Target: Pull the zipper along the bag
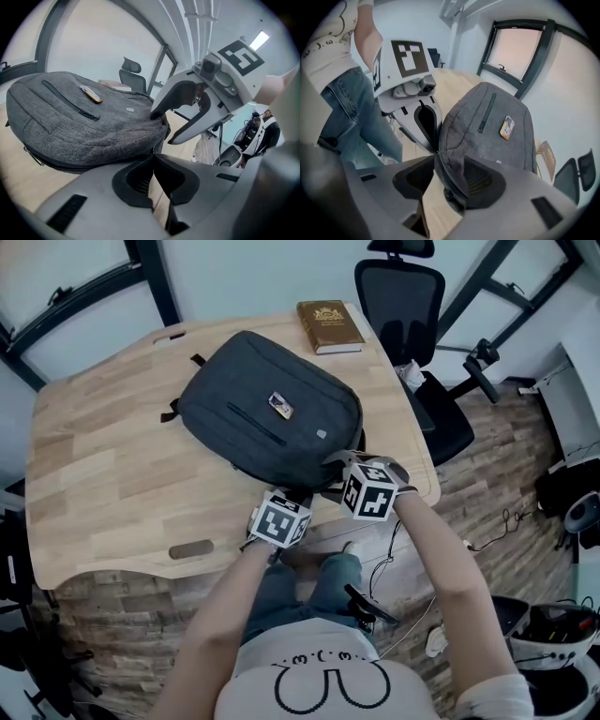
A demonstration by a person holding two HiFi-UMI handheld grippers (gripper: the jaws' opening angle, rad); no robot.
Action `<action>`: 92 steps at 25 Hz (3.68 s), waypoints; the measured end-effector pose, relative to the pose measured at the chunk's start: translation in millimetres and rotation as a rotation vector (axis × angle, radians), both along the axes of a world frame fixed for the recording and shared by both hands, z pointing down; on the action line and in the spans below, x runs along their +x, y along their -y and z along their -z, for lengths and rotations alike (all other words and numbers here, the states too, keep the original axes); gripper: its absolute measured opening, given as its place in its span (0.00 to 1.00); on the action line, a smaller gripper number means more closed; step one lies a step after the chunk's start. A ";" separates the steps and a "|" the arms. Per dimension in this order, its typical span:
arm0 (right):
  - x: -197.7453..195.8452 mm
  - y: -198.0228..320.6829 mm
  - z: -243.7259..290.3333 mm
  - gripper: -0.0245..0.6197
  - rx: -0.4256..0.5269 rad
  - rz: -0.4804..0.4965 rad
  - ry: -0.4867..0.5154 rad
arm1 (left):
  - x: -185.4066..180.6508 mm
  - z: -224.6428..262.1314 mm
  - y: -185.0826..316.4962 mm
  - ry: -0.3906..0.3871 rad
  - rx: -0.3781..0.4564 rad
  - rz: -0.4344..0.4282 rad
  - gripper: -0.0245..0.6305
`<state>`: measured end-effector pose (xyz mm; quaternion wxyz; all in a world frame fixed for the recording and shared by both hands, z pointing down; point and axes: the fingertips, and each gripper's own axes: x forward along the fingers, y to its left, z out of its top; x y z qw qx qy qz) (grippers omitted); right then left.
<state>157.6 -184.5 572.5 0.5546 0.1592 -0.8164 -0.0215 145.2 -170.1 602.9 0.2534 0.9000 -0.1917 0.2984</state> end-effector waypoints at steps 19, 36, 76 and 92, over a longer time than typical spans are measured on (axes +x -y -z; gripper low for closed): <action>3.2 3.5 -13.9 0.26 0.024 -0.004 -0.051 | -70.6 3.5 9.0 0.324 0.212 -0.274 0.07; -0.4 2.3 -15.7 0.25 0.020 0.029 -0.075 | -169.9 -4.1 95.5 0.469 0.277 -0.090 0.07; -231.7 46.2 47.6 0.47 -0.067 -0.445 0.609 | -332.5 60.2 104.4 0.193 0.358 0.631 0.23; -64.5 38.8 212.2 0.64 0.326 -0.682 0.842 | -300.9 214.4 49.9 -0.051 0.576 0.823 0.32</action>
